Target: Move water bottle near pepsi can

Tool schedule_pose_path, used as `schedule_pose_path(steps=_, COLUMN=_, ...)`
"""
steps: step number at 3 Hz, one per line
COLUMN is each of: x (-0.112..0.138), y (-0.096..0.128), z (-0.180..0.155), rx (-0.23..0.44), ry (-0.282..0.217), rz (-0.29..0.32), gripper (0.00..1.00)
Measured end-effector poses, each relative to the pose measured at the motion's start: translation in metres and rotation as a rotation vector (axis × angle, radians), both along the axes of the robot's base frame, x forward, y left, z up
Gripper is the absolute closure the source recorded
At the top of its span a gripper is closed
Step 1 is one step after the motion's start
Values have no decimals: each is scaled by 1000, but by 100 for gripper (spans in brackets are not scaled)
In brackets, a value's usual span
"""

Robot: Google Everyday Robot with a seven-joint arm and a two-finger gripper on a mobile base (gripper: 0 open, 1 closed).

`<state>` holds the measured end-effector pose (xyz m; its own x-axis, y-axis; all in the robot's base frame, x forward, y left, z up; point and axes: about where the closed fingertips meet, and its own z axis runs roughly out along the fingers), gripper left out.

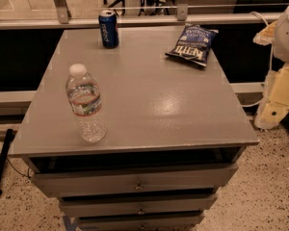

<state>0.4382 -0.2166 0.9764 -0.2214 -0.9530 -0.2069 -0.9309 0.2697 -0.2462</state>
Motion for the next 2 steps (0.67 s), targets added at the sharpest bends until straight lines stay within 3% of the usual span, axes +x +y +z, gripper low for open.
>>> schedule_pose_path(steps=2, x=1, y=5, z=0, rx=18, ry=-7, rz=9, gripper=0)
